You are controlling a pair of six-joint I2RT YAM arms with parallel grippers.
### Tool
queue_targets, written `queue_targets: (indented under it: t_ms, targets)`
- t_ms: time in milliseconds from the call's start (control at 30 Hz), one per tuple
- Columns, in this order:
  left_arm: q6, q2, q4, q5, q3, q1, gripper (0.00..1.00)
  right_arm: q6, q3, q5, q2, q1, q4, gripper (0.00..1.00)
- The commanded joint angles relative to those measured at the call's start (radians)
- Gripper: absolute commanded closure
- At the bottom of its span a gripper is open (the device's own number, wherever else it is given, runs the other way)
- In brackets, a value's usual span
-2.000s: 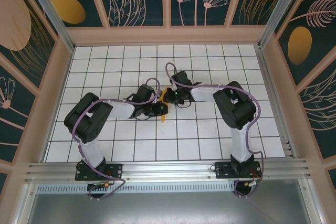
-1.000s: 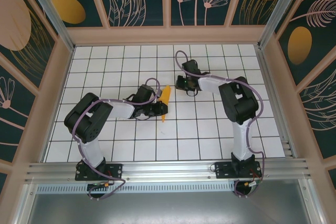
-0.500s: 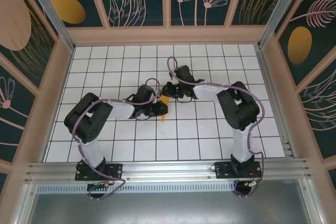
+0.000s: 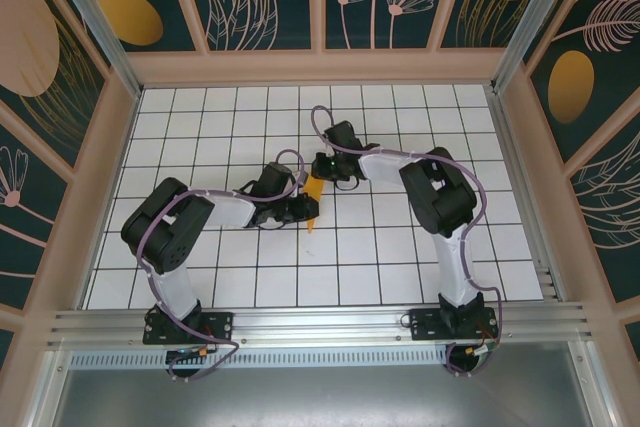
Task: Fold a paper plane with a square sheet of paper (fold left side to right side)
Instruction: Fold the wing for the fifth time at the center of the table.
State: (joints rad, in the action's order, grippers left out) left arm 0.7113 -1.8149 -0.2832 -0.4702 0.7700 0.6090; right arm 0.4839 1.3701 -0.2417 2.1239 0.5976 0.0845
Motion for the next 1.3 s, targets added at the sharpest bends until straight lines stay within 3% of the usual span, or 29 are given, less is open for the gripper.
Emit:
queue_targets:
  t_ms: [0,500,633,1267]
  targets:
    - [0.001,-0.009,0.128,0.017,-0.056,0.004,0.81,-0.057,0.034,0.101,0.026,-0.039,0.046,0.86]
    - [-0.049,0.015,0.131,-0.036,-0.080,0.008,0.79,-0.052,0.052,0.022,0.080,-0.045,0.033,0.86]
    - [-0.119,0.034,0.186,-0.049,-0.081,0.027,0.79,-0.047,0.047,0.009,0.081,-0.045,0.030,0.86]
    - [-0.203,0.064,0.302,-0.127,-0.130,0.096,0.79,-0.045,0.046,-0.009,0.079,-0.066,0.027,0.86]
